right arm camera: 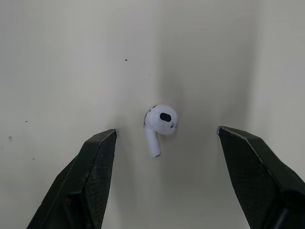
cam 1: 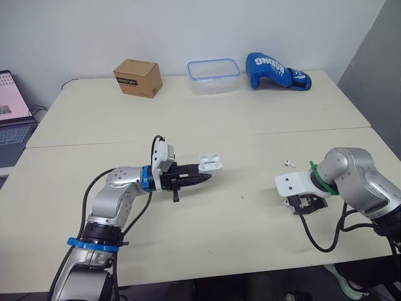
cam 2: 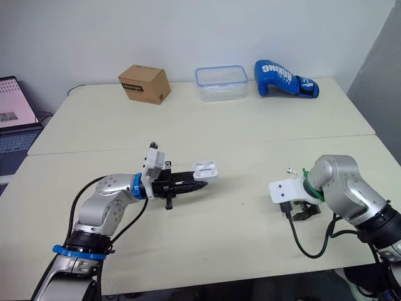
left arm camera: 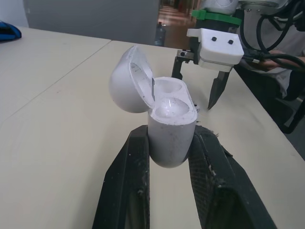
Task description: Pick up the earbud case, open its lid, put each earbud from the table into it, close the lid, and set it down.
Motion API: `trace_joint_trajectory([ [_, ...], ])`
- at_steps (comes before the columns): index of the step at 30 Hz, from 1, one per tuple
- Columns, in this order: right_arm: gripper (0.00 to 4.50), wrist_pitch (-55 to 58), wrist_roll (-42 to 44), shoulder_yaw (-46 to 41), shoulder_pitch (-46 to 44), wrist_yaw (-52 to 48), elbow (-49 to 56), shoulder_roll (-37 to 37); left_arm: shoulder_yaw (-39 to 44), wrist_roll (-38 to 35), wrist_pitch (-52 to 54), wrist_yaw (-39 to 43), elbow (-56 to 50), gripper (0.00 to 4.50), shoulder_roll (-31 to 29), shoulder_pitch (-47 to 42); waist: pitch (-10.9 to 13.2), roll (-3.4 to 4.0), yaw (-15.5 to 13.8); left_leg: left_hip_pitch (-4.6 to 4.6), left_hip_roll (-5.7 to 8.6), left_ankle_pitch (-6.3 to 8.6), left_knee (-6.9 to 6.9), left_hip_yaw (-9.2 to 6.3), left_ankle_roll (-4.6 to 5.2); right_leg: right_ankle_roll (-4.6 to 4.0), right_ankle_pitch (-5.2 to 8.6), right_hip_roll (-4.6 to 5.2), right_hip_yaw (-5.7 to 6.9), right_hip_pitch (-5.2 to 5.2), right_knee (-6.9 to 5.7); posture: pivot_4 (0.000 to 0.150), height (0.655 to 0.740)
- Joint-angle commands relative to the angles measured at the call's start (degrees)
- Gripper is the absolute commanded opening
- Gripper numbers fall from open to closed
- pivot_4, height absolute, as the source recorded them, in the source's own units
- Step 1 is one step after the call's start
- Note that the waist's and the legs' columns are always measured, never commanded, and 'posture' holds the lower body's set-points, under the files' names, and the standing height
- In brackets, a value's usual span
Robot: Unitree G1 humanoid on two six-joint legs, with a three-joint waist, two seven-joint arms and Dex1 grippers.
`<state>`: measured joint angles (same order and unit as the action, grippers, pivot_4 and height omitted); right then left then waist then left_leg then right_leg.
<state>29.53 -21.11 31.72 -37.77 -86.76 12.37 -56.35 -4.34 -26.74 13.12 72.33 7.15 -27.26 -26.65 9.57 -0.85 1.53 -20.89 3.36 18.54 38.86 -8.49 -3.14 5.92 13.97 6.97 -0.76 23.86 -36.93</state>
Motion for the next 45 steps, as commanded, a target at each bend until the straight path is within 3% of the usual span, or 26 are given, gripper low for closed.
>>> trace_joint_trajectory([
  [1, 3.51, 1.6, -1.7, 0.8, -1.3, -2.2, 3.0, 0.2, 0.2, -0.2, -1.0, 0.7, -1.1, 0.74, 0.2, -0.7, 0.0, 0.0, 0.0, -0.01, 0.0, 0.0, 0.0, 0.0, 0.0, 0.0, 0.0, 0.0, 0.0, 0.02, 0.0, 0.15, 0.7307],
  [26, 3.51, 5.7, -7.0, 8.9, -5.1, -5.7, 6.5, 0.1, -0.1, 0.2, -1.1, 0.4, -2.2, 0.74, 1.0, 0.0, 0.0, 0.0, 0.0, -0.05, 0.0, 0.0, 0.0, 0.03, 0.0, 0.0, 0.0, 0.0, -0.04, 0.12, -0.03, 0.15, 0.7307],
  [29, 3.0, 6.2, -6.8, 9.2, -5.1, -5.7, 6.8, -0.1, -0.1, 0.2, -1.0, 0.4, -2.3, 0.74, 1.0, 0.1, 0.0, 0.0, 0.0, -0.05, 0.0, 0.0, 0.0, 0.03, 0.0, 0.0, 0.0, 0.0, -0.04, 0.12, -0.04, 0.15, 0.7307],
  [31, 2.35, 6.8, -6.6, 9.5, -5.2, -5.7, 7.3, -0.4, -0.2, 0.2, -1.0, 0.4, -2.4, 0.74, 1.0, 0.1, 0.0, 0.0, 0.0, -0.05, 0.0, 0.0, 0.01, 0.04, 0.0, 0.0, 0.0, 0.0, -0.04, 0.12, -0.04, 0.15, 0.7307],
  [45, 2.35, 9.2, -7.5, 12.2, -5.8, -5.7, 9.3, -0.1, -0.3, 0.4, -1.1, 0.3, -2.3, 0.74, 1.0, 0.1, 0.0, 0.0, 0.0, -0.05, 0.0, 0.0, 0.01, 0.04, 0.0, 0.0, 0.0, 0.0, -0.04, 0.12, -0.05, 0.15, 0.7307],
])
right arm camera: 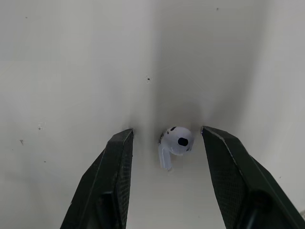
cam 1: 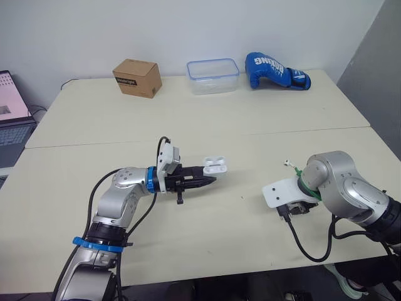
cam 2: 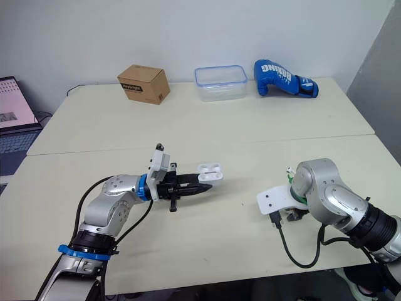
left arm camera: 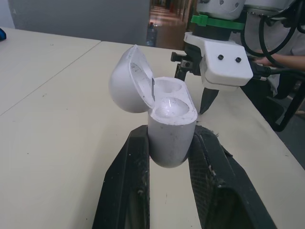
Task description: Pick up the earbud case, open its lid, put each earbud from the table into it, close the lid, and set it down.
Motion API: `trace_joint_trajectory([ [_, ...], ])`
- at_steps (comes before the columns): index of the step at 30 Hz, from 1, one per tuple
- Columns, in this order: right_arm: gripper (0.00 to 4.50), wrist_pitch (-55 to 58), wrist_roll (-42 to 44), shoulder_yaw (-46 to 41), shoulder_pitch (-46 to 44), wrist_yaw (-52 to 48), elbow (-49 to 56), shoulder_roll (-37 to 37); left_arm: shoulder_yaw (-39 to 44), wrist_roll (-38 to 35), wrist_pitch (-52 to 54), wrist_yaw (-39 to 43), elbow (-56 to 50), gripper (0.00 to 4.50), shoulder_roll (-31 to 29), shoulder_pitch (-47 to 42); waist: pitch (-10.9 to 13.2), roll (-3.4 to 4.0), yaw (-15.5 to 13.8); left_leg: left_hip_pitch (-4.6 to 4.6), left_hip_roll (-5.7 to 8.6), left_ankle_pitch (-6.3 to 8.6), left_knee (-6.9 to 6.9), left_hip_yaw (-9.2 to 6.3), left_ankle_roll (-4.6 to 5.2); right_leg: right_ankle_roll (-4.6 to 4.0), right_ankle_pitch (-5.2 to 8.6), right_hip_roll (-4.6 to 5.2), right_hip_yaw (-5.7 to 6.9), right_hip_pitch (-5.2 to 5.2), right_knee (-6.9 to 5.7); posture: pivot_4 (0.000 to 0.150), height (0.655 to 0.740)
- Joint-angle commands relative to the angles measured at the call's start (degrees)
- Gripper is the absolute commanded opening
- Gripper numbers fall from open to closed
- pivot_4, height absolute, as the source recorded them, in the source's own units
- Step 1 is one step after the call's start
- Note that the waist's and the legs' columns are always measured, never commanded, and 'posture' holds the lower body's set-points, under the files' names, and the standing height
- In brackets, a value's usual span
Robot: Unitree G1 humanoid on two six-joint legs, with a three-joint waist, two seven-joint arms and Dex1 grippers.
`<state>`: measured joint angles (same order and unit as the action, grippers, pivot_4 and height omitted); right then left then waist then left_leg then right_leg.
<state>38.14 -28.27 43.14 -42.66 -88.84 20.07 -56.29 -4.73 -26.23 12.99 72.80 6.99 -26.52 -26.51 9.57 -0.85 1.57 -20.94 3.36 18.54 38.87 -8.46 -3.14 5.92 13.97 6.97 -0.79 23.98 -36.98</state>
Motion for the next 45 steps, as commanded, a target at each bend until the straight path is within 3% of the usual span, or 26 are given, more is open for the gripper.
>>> trace_joint_trajectory([
  [1, 2.35, 0.7, -0.3, 0.9, -1.0, -3.7, 1.6, -0.2, 0.1, -0.1, -1.0, -0.2, -2.2, 0.74, 0.2, 0.0, 0.0, 0.0, 0.0, 0.0, 0.0, 0.0, 0.0, 0.0, 0.0, 0.0, 0.0, 0.0, 0.0, 0.0, 0.0, 0.15, 0.7307],
  [3, 2.35, 0.9, -0.5, 1.3, -1.3, -3.7, 1.5, -0.2, 0.1, 0.0, -1.0, -0.2, -2.2, 0.74, 0.2, 0.0, 0.0, 0.0, 0.0, 0.0, 0.0, 0.0, 0.0, 0.0, 0.0, 0.0, 0.0, 0.0, 0.0, 0.0, 0.0, 0.15, 0.7307],
  [6, 1.81, 0.8, -1.0, 1.7, -1.6, -3.7, 1.2, -0.3, 0.2, 0.0, -1.1, -0.4, -2.3, 0.74, 0.2, 0.1, 0.0, 0.0, 0.0, 0.0, 0.0, 0.0, 0.0, 0.0, 0.0, 0.0, 0.0, 0.0, 0.0, 0.0, 0.0, 0.15, 0.7307],
  [10, 0.45, 0.5, -1.2, 1.9, -1.7, -3.7, 1.0, -0.5, 0.2, 0.1, -1.0, -0.5, -2.3, 0.74, 0.2, 0.1, 0.0, 0.0, 0.0, 0.01, 0.0, 0.0, 0.01, 0.0, 0.0, 0.0, 0.0, 0.0, 0.0, -0.01, -0.01, 0.15, 0.7307],
  [11, 0.38, 0.5, -1.2, 2.0, -1.7, -3.7, 1.0, -0.5, 0.2, 0.1, -1.0, -0.5, -2.3, 0.74, 0.2, 0.1, 0.0, 0.0, 0.0, 0.01, 0.0, 0.0, 0.01, 0.0, 0.0, 0.0, 0.0, 0.0, 0.0, -0.01, -0.01, 0.15, 0.7307],
  [23, 0.38, 1.1, 1.2, 0.8, -1.4, -3.7, 1.8, -1.6, 0.1, 0.1, -1.1, -0.8, -2.4, 0.74, 0.2, 0.3, 0.0, 0.0, 0.0, 0.0, 0.0, 0.0, 0.01, 0.0, 0.0, 0.0, 0.0, 0.0, 0.0, -0.01, -0.01, 0.15, 0.7307],
  [34, 0.38, 13.2, 15.5, -17.3, 1.7, 1.4, 4.1, 0.1, 1.3, -0.8, -0.7, -1.7, -2.1, 0.74, 0.4, 0.1, 0.0, 0.0, 0.0, -0.03, 0.0, 0.0, 0.0, 0.0, 0.0, 0.0, 0.0, 0.01, -0.01, 0.02, 0.0, 0.15, 0.7307],
  [42, 0.38, 32.5, 27.8, -34.3, 5.9, 14.3, 8.4, 14.5, 1.4, -1.5, -0.6, -1.7, -1.1, 0.74, 0.9, -0.2, 0.0, 0.0, -0.1, -0.03, 0.0, 0.0, -0.02, -0.05, 0.0, -0.01, 0.0, 0.01, 0.01, 0.03, -0.02, 0.15, 0.7307],
  [45, 0.38, 42.3, 33.1, -42.4, 6.8, 19.0, 11.9, 23.6, 1.6, -1.7, -0.4, -1.7, -1.0, 0.74, 1.0, -0.2, 0.0, 0.0, -0.1, -0.06, 0.04, 0.0, 0.0, -0.05, 0.0, -0.01, -0.01, 0.03, -0.02, 0.06, -0.03, 0.15, 0.7307],
])
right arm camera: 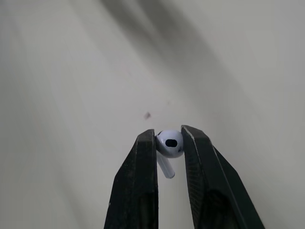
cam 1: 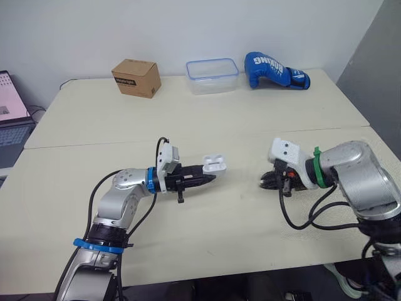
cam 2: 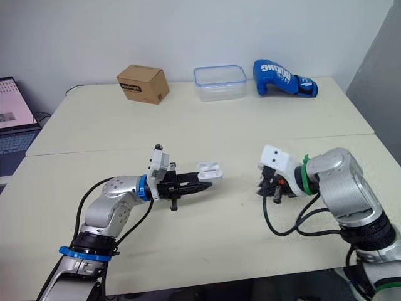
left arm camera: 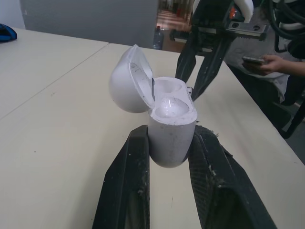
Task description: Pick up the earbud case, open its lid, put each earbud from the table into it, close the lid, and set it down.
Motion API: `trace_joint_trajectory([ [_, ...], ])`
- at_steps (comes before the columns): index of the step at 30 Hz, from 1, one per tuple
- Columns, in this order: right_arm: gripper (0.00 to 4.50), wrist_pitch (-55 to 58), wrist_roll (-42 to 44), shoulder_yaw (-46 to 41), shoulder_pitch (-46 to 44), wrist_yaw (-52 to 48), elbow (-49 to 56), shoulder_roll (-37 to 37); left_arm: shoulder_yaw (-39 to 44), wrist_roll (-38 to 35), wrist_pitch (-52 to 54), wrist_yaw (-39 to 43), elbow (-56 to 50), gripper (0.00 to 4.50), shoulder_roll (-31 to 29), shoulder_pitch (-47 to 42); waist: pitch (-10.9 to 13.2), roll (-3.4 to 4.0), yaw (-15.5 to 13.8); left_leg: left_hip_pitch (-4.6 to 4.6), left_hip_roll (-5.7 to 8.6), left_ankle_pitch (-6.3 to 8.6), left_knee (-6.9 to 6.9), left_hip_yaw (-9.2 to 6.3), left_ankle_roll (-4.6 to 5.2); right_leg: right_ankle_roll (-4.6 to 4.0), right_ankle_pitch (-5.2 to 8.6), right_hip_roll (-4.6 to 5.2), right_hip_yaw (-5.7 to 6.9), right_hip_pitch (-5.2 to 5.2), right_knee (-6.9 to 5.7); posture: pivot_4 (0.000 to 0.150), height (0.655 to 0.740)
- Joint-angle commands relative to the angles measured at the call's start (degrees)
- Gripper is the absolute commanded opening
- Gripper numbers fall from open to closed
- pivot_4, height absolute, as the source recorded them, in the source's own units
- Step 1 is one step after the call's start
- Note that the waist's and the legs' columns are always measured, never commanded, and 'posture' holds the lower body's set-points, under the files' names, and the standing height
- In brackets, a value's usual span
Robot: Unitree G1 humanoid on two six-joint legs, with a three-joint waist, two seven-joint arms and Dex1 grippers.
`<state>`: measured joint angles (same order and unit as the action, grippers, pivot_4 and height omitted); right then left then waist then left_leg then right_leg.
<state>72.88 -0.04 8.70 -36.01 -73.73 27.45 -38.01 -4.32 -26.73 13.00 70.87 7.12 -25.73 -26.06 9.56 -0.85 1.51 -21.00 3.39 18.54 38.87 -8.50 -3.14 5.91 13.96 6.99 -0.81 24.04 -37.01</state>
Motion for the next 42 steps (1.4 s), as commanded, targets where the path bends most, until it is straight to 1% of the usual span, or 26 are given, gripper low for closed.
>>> trace_joint_trajectory([
  [1, 0.38, 10.7, 6.4, -10.5, 0.3, 5.4, 5.4, 8.5, 1.2, -1.2, -0.4, 0.3, -1.1, 0.74, 0.2, -0.6, 0.0, 0.0, 0.0, 0.0, 0.0, 0.0, 0.0, -0.01, 0.0, 0.0, 0.0, 0.0, 0.0, 0.0, -0.01, 0.15, 0.7307],
  [5, 0.38, 12.4, 11.0, -19.4, 1.8, 12.1, 9.1, 19.8, 1.3, -1.1, -0.4, 0.2, -0.8, 0.74, 0.3, -0.8, 0.0, 0.03, 0.0, 0.01, 0.01, 0.0, 0.0, -0.07, 0.0, 0.0, 0.0, -0.01, 0.02, 0.02, -0.07, 0.15, 0.7307],
  [8, 0.38, 10.2, 14.5, -24.2, 2.5, 16.5, 11.7, 26.8, 1.4, -1.1, -0.3, -0.1, -0.4, 0.74, 0.5, -1.1, 0.0, 0.04, 0.1, 0.01, 0.02, 0.0, 0.0, -0.08, 0.0, 0.0, 0.0, -0.01, 0.01, 0.02, -0.07, 0.15, 0.7307],
  [10, 0.38, 7.8, 16.5, -25.5, 3.1, 19.3, 13.0, 30.2, 1.4, -1.2, -0.2, -0.3, -0.3, 0.74, 0.6, -1.3, 0.0, 0.06, 0.1, 0.02, 0.02, 0.0, -0.01, -0.09, -0.01, 0.0, 0.0, -0.01, 0.01, 0.03, -0.09, 0.15, 0.7307],
  [13, 0.38, 2.9, 18.6, -25.0, 4.5, 23.9, 13.4, 33.3, 1.4, -1.1, -0.2, -0.5, -0.3, 0.74, 0.8, -1.6, -0.1, 0.09, 0.2, 0.03, 0.02, -0.01, -0.01, -0.08, -0.01, 0.0, 0.0, -0.01, 0.0, 0.03, -0.11, 0.15, 0.7307],
  [17, 0.38, -3.2, 20.0, -21.4, 6.3, 28.9, 12.5, 34.9, 1.4, -1.0, -0.1, -0.8, -0.4, 0.74, 0.9, -1.8, -0.1, 0.1, 0.3, 0.05, 0.02, -0.01, -0.02, -0.06, -0.01, 0.0, 0.0, -0.02, -0.01, 0.04, -0.12, 0.15, 0.7307],
  [21, 0.38, -8.0, 20.5, -17.8, 7.1, 33.6, 10.5, 34.8, 1.4, -1.1, 0.2, -1.0, -0.6, 0.74, 1.0, -2.0, -0.1, 0.1, 0.4, 0.06, 0.01, -0.01, -0.02, -0.05, -0.01, 0.0, 0.0, -0.02, -0.03, 0.05, -0.12, 0.15, 0.7307],
  [25, 0.38, -9.9, 22.3, -15.2, 7.5, 36.1, 9.9, 34.5, 1.4, -1.2, 0.7, -1.6, -0.7, 0.74, 1.3, -2.4, -0.1, 0.1, 0.4, 0.06, 0.01, -0.01, -0.02, -0.04, -0.01, 0.0, 0.0, -0.02, -0.03, 0.04, -0.12, 0.15, 0.7307],
  [31, 0.38, -12.1, 23.9, -11.2, 9.6, 38.3, 9.2, 31.9, 1.7, -1.7, 1.7, -2.6, -0.9, 0.74, 1.9, -3.1, -0.1, 0.1, 0.4, 0.06, 0.01, 0.0, -0.03, -0.04, -0.01, 0.0, 0.0, -0.03, -0.03, 0.04, -0.11, 0.15, 0.7307],
  [42, 0.38, -16.3, 26.0, -7.7, 12.1, 43.1, 8.6, 30.1, 1.5, -2.4, 3.8, -3.3, -2.9, 0.74, 2.7, -3.6, -0.1, 0.1, 0.4, 0.06, 0.01, 0.0, -0.03, -0.04, -0.01, 0.0, 0.0, -0.04, -0.03, 0.03, -0.1, 0.15, 0.7307],
])
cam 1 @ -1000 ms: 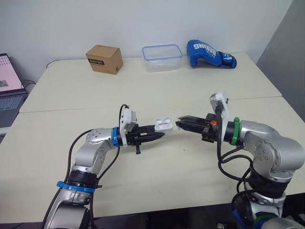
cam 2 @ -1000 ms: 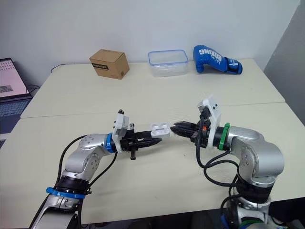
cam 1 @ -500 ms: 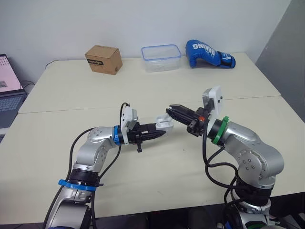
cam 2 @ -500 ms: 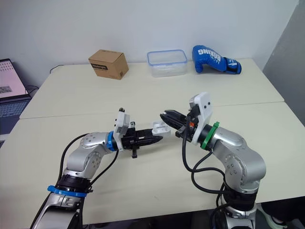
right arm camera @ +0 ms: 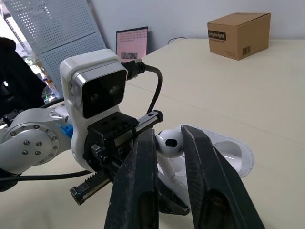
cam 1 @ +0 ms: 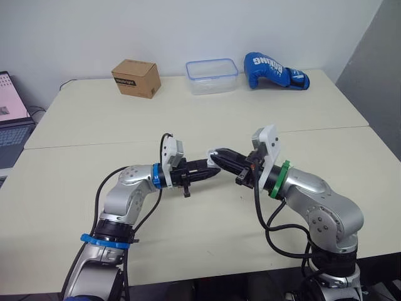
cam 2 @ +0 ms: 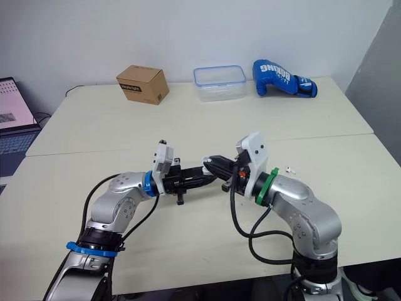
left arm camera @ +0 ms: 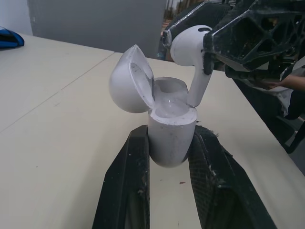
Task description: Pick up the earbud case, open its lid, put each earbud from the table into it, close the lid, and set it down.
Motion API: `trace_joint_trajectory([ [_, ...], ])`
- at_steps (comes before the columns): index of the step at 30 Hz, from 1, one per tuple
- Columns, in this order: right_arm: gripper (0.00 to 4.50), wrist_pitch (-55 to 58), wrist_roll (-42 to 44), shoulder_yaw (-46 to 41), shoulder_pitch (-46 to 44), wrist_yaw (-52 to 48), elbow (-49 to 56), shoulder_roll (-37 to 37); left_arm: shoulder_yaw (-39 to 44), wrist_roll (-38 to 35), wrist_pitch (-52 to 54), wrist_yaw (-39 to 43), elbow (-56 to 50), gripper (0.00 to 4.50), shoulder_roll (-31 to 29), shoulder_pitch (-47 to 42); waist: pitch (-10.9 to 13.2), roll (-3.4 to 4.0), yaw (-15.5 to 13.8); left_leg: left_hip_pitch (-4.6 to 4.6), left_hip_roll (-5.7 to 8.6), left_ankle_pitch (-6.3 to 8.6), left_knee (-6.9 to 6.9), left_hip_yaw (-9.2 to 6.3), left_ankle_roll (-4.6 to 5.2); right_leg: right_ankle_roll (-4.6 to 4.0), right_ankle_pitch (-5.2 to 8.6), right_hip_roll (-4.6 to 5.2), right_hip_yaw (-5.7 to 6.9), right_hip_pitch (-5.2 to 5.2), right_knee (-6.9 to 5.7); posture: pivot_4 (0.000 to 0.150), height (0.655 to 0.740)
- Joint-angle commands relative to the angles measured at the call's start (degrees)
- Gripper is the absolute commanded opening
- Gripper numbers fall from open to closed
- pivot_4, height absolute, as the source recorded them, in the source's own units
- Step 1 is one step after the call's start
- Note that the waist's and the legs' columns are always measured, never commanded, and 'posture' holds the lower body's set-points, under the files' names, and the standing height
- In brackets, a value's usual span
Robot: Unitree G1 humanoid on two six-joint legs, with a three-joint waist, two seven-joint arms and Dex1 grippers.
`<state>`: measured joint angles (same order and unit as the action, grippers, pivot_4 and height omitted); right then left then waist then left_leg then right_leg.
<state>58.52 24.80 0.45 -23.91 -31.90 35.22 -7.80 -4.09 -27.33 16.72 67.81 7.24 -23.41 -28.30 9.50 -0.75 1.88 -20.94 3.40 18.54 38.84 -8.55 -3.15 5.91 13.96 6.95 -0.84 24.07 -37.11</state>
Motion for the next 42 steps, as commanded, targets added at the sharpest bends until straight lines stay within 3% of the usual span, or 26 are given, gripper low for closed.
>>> trace_joint_trajectory([
  [1, 0.38, -2.4, 1.4, 0.7, 0.0, 1.6, 0.8, -0.2, 1.3, -1.8, 0.2, -0.2, -3.1, 0.74, 0.4, -1.3, 0.0, 0.0, 0.0, 0.0, 0.0, 0.0, 0.0, 0.0, 0.0, 0.0, 0.0, 0.0, 0.0, 0.0, 0.0, 0.15, 0.7307],
  [33, 0.38, -3.0, 3.5, 5.9, -0.4, 9.8, 1.2, -4.0, 2.9, -4.2, 3.5, -3.6, -5.7, 0.74, 1.8, -2.9, 0.0, 0.0, 0.0, 0.0, -0.01, 0.0, -0.01, 0.0, 0.0, 0.0, 0.0, -0.01, 0.0, 0.0, 0.01, 0.15, 0.7307],
  [37, 1.72, -3.5, 4.0, 6.0, -0.4, 9.5, 1.4, -4.8, 2.5, -3.8, 2.9, -3.2, -5.6, 0.74, 1.8, -2.8, 0.0, 0.0, 0.0, 0.0, -0.01, 0.0, -0.01, 0.0, 0.0, 0.0, 0.0, -0.01, 0.0, 0.0, 0.02, 0.15, 0.7307],
  [40, 2.37, -6.7, 3.0, 5.7, -0.5, 9.6, 1.3, -5.3, 2.2, -3.3, 2.4, -2.7, -5.4, 0.74, 1.4, -2.5, 0.0, 0.0, 0.0, 0.0, -0.01, 0.0, -0.01, 0.0, 0.0, 0.0, 0.0, -0.01, 0.0, 0.0, 0.02, 0.15, 0.7307],
  [42, 2.37, -7.6, 3.5, 5.1, -0.4, 9.2, 1.4, -5.8, 2.1, -3.1, 2.2, -2.4, -5.4, 0.74, 1.1, -2.2, 0.0, 0.0, 0.0, 0.0, -0.01, 0.0, -0.01, 0.0, 0.0, 0.0, 0.0, -0.01, 0.0, -0.01, 0.02, 0.15, 0.7307],
])
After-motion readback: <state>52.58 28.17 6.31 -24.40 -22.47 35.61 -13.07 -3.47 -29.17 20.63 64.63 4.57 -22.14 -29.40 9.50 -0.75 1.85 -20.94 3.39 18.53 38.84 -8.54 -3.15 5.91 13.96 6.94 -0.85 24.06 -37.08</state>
